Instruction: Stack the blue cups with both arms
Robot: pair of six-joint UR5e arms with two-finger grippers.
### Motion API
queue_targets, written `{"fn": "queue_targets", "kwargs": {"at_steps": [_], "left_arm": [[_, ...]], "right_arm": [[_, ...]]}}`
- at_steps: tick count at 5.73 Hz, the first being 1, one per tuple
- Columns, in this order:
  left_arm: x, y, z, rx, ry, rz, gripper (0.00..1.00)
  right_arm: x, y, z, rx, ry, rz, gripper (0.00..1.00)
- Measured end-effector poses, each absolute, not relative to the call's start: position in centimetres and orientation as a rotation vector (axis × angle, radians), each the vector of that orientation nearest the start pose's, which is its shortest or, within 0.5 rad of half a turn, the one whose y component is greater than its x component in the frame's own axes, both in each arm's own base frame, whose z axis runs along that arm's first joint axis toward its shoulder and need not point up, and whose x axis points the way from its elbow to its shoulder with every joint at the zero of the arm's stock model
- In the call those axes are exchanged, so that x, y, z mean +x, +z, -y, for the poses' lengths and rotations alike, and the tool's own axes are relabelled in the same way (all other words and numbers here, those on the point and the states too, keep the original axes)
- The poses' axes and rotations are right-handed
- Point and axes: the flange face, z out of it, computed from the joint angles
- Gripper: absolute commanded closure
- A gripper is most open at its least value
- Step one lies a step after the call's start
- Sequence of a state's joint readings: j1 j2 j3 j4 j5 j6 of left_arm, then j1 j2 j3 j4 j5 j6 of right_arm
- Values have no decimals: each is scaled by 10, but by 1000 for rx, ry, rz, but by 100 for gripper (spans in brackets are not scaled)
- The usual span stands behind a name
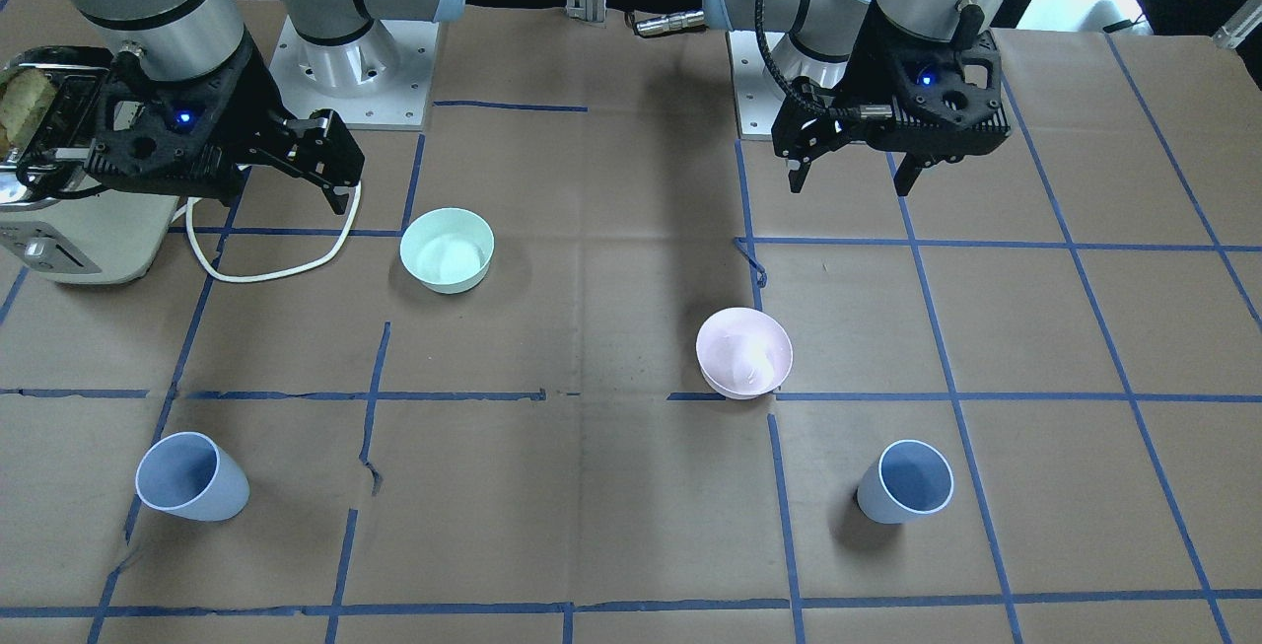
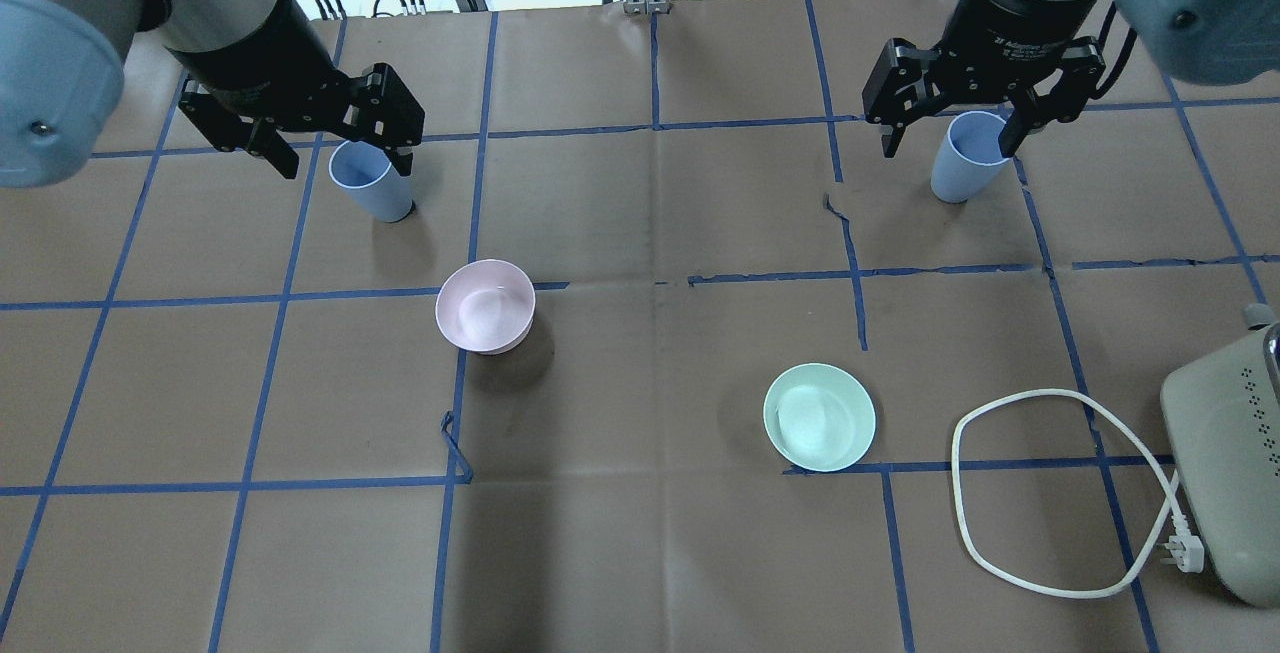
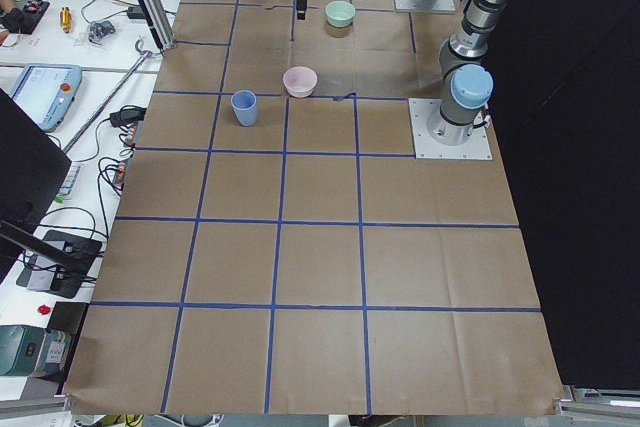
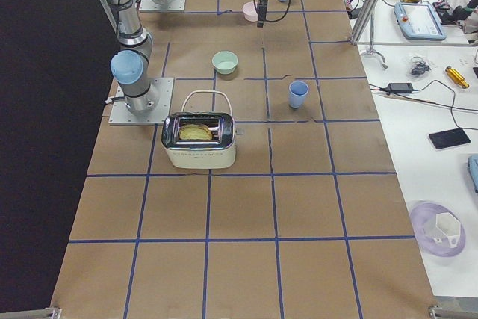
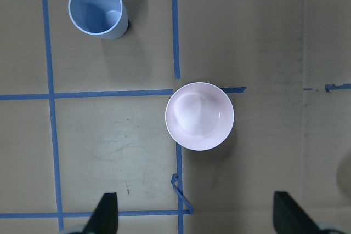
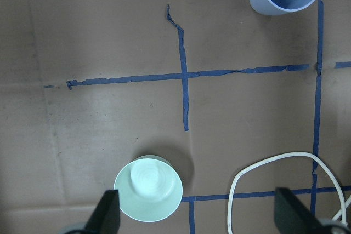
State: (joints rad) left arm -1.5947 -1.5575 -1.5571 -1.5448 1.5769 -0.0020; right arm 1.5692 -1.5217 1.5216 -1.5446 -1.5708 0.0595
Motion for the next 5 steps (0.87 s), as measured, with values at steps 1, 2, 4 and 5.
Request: {"fn": "queue_targets", "kwargs": {"at_steps": [1,2,4,5], "left_arm": [[-144,504,487,34,-80,-3135,0],[-144,506,485,33,-78,-3135,0],[-143,507,483,33,-72,-3135,0],[-142,507,483,39,-72,-3136,0]], "right_arm": [[133,485,510,96,41,-3141,0],[133,485,510,96,41,-3141,0],[131,484,513,93,40,-3142,0],[122,482,522,108,26,-3139,0]]}}
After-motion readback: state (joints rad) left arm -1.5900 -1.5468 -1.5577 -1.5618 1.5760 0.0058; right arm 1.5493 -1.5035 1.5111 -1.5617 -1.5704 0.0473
